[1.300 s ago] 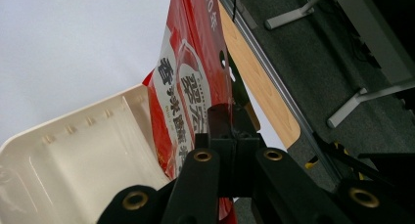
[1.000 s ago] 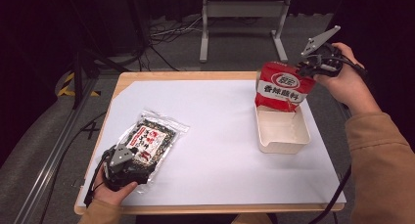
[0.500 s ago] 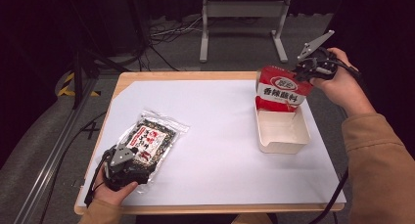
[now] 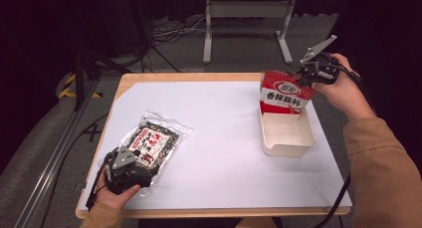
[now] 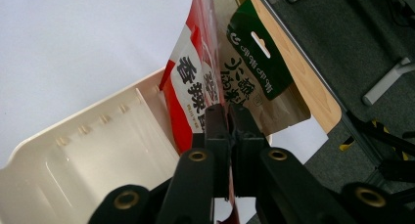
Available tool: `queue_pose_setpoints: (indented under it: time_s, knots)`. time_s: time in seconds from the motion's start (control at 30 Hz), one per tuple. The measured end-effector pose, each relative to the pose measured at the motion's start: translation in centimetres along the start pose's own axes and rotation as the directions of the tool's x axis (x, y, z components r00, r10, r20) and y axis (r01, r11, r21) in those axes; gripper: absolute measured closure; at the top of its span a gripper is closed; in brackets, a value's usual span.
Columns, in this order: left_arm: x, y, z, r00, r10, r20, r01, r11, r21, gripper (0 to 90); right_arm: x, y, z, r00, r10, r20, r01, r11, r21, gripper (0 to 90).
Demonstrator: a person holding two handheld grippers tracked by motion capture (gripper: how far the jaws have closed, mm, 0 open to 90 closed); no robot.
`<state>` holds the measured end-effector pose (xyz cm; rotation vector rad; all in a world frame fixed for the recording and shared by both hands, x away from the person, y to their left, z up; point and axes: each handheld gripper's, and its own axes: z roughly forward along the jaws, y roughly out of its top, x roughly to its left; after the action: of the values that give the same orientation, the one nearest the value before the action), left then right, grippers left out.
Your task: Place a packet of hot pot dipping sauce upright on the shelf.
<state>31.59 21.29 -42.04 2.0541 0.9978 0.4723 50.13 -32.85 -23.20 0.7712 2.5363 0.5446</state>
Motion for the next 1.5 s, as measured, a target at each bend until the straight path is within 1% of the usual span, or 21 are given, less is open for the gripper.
queue_pose_setpoints:
  time_s: [0.1, 0.13, 0.23, 0.27, 0.3, 0.37, 0.5, 0.53, 0.63, 0.67, 0.73, 0.87, 1.03, 1.13, 1.17, 1.2, 1.23, 1.27, 1.33, 1.43, 1.5]
  knots:
    - [0.1, 0.1, 0.0, 1.0, 0.008, -0.001, -0.008, 1.0, 0.001, 15.2, 0.1, -0.1, 0.2, 0.9999, 0.011, 0.009, -0.011, 0.9999, -0.01, 76.8]
    - [0.1, 0.1, 0.1, 1.0, 0.007, 0.001, -0.007, 1.0, 0.001, 15.2, 0.1, -0.2, 0.3, 0.9997, 0.019, 0.014, -0.019, 0.9996, -0.019, 70.9]
    - [0.0, 0.2, 0.2, 1.0, 0.002, 0.006, -0.002, 1.0, 0.001, 15.2, 0.0, -0.3, 0.2, 0.9992, 0.035, 0.019, -0.034, 0.9988, -0.035, 66.8]
    - [0.0, 0.2, 0.3, 1.0, 0.005, 0.008, -0.005, 1.0, -0.005, 15.2, 0.0, -0.5, 0.1, 0.9985, 0.05, 0.025, -0.048, 0.9974, -0.053, 59.4]
    - [0.0, 0.2, 0.3, 1.0, 0.005, 0.008, -0.005, 1.0, -0.005, 15.2, -0.1, -0.6, 0.0, 0.998, 0.056, 0.031, -0.053, 0.9966, -0.062, 56.3]
    - [0.0, 0.3, 0.3, 0.9999, 0.006, 0.01, -0.006, 1.0, -0.001, 15.2, -0.1, -0.6, -0.2, 0.9971, 0.065, 0.041, -0.062, 0.9954, -0.073, 53.2]
    - [-0.1, 0.4, 0.5, 0.9999, 0.01, 0.013, -0.009, 0.9999, -0.006, 15.2, -0.1, -1.0, -1.2, 0.9896, 0.124, 0.072, -0.112, 0.982, -0.152, 40.8]
    - [0.0, 0.5, 0.5, 0.9997, 0.018, 0.014, -0.018, 0.9998, -0.004, 15.2, -0.1, -1.0, -1.2, 0.9896, 0.124, 0.072, -0.112, 0.982, -0.152, 40.8]
    - [-0.1, 0.5, 0.6, 0.9998, 0.011, 0.017, -0.011, 0.9999, -0.007, 15.2, 0.0, -1.2, -2.0, 0.9858, 0.148, 0.079, -0.13, 0.9714, -0.199, 38.2]
    - [-0.1, 0.6, 0.6, 0.9998, 0.012, 0.019, -0.012, 0.9999, -0.008, 15.2, 0.2, -1.3, -2.5, 0.9848, 0.156, 0.077, -0.134, 0.9641, -0.229, 37.6]
    - [0.0, 0.6, 0.6, 0.9996, 0.019, 0.02, -0.019, 0.9998, -0.006, 15.2, 0.3, -1.4, -2.7, 0.9842, 0.16, 0.077, -0.137, 0.9607, -0.242, 37.2]
    - [-0.1, 0.8, 0.6, 0.9996, 0.015, 0.024, -0.015, 0.9998, -0.012, 15.0, 1.1, -1.5, -3.5, 0.9835, 0.173, 0.053, -0.15, 0.9428, -0.298, 36.0]
    - [-0.1, 1.0, 0.4, 0.9994, 0.017, 0.032, -0.016, 0.9997, -0.018, 14.8, 2.7, -2.0, -4.5, 0.9783, 0.207, -0.01, -0.193, 0.8934, -0.406, 35.2]
    - [0.0, 1.2, 0.2, 0.9992, 0.02, 0.035, -0.019, 0.9995, -0.023, 14.7, 3.7, -2.4, -4.6, 0.9749, 0.22, -0.032, -0.213, 0.8784, -0.428, 35.2]
    - [0.0, 1.2, 0.2, 0.9992, 0.02, 0.035, -0.019, 0.9995, -0.023, 14.7, 3.7, -2.4, -4.6, 0.9749, 0.22, -0.032, -0.213, 0.8784, -0.428, 35.2]
    - [0.0, 1.2, 0.0, 0.9992, 0.016, 0.037, -0.015, 0.9995, -0.026, 14.7, 4.0, -2.5, -4.6, 0.9739, 0.223, -0.039, -0.218, 0.8732, -0.436, 35.2]
    - [0.0, 1.3, -0.1, 0.9992, 0.02, 0.035, -0.019, 0.9992, -0.034, 14.9, 4.4, -2.6, -4.6, 0.9731, 0.224, -0.054, -0.224, 0.8663, -0.446, 35.2]
    - [0.0, 1.4, -0.2, 0.9991, 0.024, 0.035, -0.023, 0.9991, -0.037, 14.9, 5.0, -2.9, -4.6, 0.9707, 0.231, -0.067, -0.235, 0.8534, -0.465, 34.9]
    - [0.0, 1.5, -0.4, 0.9993, 0.023, 0.029, -0.022, 0.9989, -0.042, 14.9, 5.2, -3.0, -4.7, 0.9701, 0.232, -0.07, -0.238, 0.8501, -0.47, 34.8]
    - [0.0, 1.4, -0.4, 0.9994, 0.025, 0.024, -0.024, 0.999, -0.038, 14.9, 6.2, -3.5, -4.7, 0.9665, 0.24, -0.091, -0.253, 0.8321, -0.493, 34.1]
    - [0.0, 1.4, -0.4, 0.9995, 0.022, 0.024, -0.022, 0.999, -0.038, 14.9, 6.9, -3.9, -4.7, 0.9649, 0.243, -0.099, -0.259, 0.8252, -0.502, 34.0]
